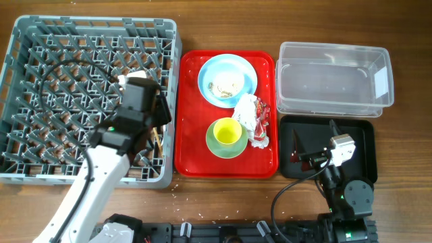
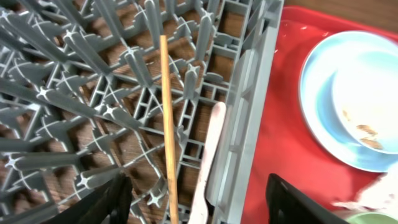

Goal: Sort waste into correct bins and load items into the dishwasher rack
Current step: 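Carry the fork and chopstick left and place them in the grey rack, then reach the right gripper to the red tray and grasp the red wrapper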

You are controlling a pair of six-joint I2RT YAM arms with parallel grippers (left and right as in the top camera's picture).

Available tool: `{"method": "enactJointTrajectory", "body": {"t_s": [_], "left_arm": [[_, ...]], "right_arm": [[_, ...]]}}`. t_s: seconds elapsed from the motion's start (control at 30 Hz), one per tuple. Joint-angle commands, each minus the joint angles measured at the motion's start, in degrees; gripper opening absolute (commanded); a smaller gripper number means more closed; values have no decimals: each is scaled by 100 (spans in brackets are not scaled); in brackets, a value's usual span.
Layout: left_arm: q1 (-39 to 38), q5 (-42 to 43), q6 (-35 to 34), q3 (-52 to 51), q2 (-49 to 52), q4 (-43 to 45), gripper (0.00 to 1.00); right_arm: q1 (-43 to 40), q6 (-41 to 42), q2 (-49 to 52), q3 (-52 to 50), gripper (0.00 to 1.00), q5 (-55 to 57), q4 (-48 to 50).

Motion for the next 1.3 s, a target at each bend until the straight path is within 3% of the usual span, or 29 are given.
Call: {"method": "enactJointTrajectory", "body": {"t_s": [0.0, 0.1, 0.13, 0.2, 0.37, 0.67, 1.27], "left_arm": [[793, 1779, -68, -11, -262, -190, 78], [1735, 3460, -33, -4, -323, -374, 83], [2179, 3976, -33, -4, -321, -485, 90], [2603, 3991, -31, -4, -323, -627, 100], [2765, 3993, -28, -4, -568, -844, 100], [2765, 3943, -31, -7, -2363, -1287, 100], [2765, 3945, -33, -7, -2378, -1290, 100]], "right_arm": [[-7, -48, -2, -4, 100, 52, 22], [-7, -48, -2, -4, 100, 52, 22], [-7, -48, -2, -4, 100, 52, 22], [-7, -48, -2, -4, 100, 52, 22], [-7, -48, -2, -4, 100, 52, 22], [-7, -48, -2, -4, 100, 52, 22], [-7, -48, -2, -4, 100, 52, 22]]}}
